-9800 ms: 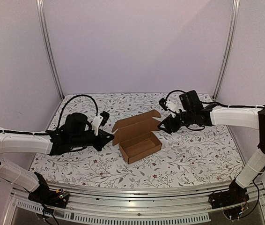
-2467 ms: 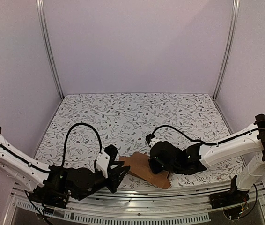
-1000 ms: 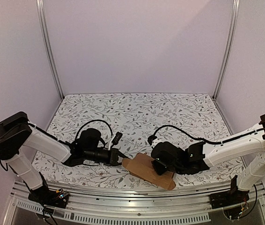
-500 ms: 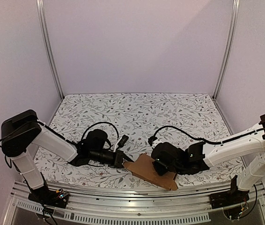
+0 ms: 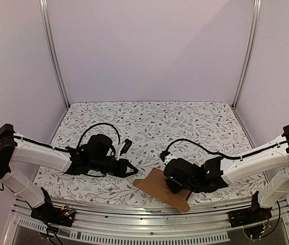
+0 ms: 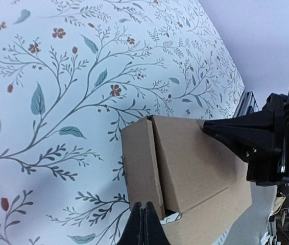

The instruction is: Fold the paper box

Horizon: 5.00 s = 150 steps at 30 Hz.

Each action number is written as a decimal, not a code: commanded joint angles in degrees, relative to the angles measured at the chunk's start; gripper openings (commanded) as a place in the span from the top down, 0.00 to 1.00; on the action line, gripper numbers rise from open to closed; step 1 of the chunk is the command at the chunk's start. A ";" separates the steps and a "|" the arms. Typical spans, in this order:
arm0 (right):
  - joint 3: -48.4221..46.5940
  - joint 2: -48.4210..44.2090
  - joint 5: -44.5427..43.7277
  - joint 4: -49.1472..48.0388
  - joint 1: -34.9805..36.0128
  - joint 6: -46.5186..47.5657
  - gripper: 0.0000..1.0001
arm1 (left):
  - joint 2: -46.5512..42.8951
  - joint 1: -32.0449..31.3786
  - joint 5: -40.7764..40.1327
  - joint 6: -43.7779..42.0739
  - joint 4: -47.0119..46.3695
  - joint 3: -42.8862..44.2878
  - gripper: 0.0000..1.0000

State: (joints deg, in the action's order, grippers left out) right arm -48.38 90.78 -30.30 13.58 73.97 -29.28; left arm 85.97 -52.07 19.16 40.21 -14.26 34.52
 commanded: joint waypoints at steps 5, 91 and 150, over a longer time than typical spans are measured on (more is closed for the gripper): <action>0.32 2.08 -1.69 2.70 1.74 -0.89 1.00 | -2.83 0.19 -2.32 -7.33 10.28 9.95 1.00; 14.65 -13.52 19.56 -7.64 -6.09 -39.49 0.16 | 7.10 -1.13 -4.34 -3.84 15.62 9.72 0.82; -5.27 5.84 41.54 -9.01 -24.16 -10.86 0.39 | -10.53 0.05 -25.05 15.09 6.74 -7.53 0.68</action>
State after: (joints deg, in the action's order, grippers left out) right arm -54.65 94.65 7.79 8.54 49.50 -37.63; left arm 73.69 -52.27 -7.68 56.84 -7.51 25.43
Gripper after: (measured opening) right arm 0.635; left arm 0.279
